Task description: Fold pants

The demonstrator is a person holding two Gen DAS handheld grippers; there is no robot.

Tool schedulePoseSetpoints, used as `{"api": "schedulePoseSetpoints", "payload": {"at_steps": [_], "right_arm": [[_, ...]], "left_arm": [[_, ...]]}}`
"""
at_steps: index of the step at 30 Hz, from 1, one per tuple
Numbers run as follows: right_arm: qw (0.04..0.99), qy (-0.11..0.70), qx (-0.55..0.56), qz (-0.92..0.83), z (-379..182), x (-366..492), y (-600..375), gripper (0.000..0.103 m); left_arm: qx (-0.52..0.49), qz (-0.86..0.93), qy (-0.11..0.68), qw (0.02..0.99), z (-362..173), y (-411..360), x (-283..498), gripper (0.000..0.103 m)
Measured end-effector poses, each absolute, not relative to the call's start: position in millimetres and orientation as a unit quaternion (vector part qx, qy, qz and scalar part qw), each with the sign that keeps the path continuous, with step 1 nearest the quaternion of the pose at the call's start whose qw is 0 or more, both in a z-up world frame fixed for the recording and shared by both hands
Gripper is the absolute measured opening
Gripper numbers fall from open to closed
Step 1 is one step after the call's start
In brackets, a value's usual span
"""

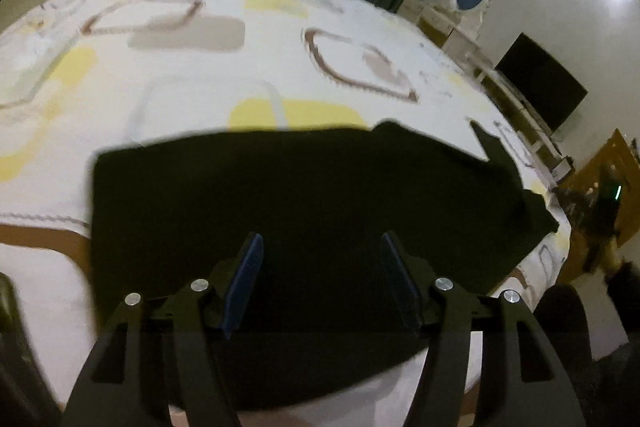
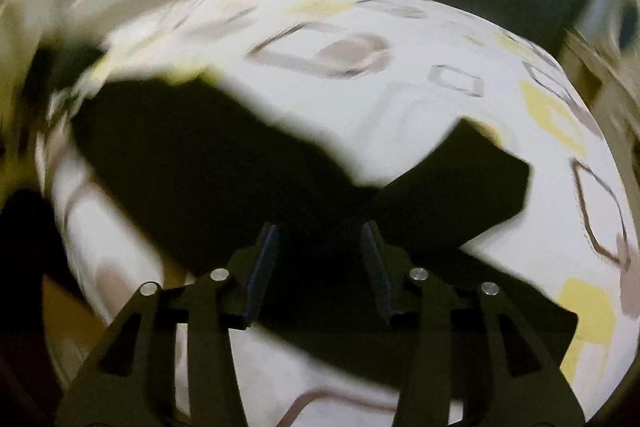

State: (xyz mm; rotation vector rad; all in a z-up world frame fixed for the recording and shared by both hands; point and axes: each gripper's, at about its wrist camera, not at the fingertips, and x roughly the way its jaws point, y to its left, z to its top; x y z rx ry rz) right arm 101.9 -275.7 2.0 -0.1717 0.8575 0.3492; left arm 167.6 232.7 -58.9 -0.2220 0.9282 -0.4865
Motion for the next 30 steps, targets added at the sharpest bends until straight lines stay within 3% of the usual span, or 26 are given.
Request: {"api": "schedulePoseSetpoints", "payload": {"at_steps": [2,3,10,15,24,26,28,30], "right_arm": [[0.895,0.428,-0.016,0.125,20,151,-303,0.06],[0.892,0.439,0.006,0.107,22,172,-312,0.065],[0.844,0.524,0.111,-0.013,-11,315,-351,0.065],[0.819,0.565,0.063,-0.077,-45,369,-338,0.065],[0.786,0.6,0.048,-0.142,-87,393,-350,0.062],[0.788,0.597,0.055,-0.139,-89,390,-354,0.058],[0.791,0.592,0.056,-0.142,-87,384,-359,0.041],[0.794,0.588,0.074,-0.136,-87,382,-367,0.03]], "left_arm": [[-0.112,-0.228,0.453,0.854,-70,223,172,0.063],[-0.11,-0.221,0.453,0.856,-75,217,173,0.07],[-0.138,-0.198,0.442,0.864,-79,213,175,0.084],[-0.115,-0.184,0.446,0.869,-80,202,175,0.087],[-0.076,-0.183,0.441,0.876,-84,192,175,0.09],[-0.076,-0.183,0.441,0.875,-84,192,175,0.09],[-0.076,-0.183,0.441,0.875,-84,192,175,0.09],[-0.076,-0.181,0.441,0.876,-84,192,175,0.09]]}}
